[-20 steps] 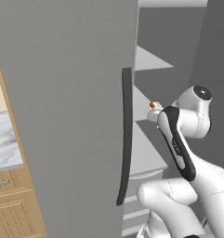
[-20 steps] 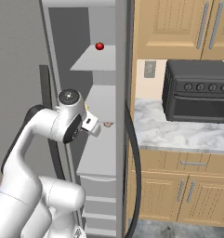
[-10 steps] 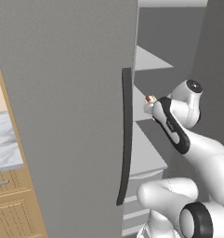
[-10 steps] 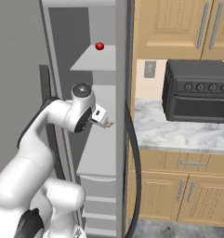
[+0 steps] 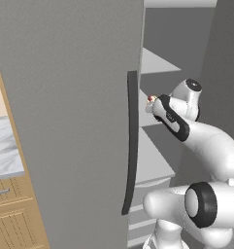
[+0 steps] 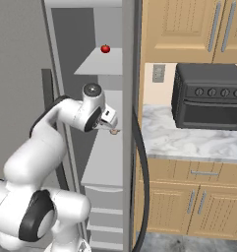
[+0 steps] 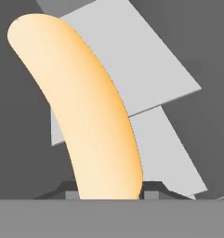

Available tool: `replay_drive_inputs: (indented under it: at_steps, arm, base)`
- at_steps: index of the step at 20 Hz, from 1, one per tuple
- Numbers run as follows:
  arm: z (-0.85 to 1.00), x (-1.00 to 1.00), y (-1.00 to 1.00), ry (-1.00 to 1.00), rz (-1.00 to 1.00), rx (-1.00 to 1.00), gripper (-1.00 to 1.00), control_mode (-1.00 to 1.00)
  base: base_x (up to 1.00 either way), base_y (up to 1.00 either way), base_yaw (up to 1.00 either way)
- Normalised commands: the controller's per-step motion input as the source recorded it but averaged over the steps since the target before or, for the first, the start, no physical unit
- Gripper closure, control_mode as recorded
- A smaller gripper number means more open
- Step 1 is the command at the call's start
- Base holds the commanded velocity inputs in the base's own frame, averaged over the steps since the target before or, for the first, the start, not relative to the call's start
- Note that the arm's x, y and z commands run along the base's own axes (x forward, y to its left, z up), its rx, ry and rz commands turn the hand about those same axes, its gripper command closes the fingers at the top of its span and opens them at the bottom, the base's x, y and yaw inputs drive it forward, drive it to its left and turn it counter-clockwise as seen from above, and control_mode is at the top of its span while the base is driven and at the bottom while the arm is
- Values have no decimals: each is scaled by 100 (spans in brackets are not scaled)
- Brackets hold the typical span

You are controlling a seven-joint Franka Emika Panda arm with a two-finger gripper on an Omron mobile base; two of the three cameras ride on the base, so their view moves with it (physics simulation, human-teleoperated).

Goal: Store the hot dog in the freezer for long-term storage. Close the freezer door after placing the cooked food.

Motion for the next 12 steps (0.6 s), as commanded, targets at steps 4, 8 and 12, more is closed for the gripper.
replay_drive_inputs:
  at_steps: [4,8,12]
  arm:
    - [-20,45,0,0,0,0,100,-100]
    - [-21,43,0,0,0,0,100,-100]
    - [-16,40,0,0,0,0,100,-100]
  base:
    - [0,0,0]
    - [0,0,0]
    - [0,0,0]
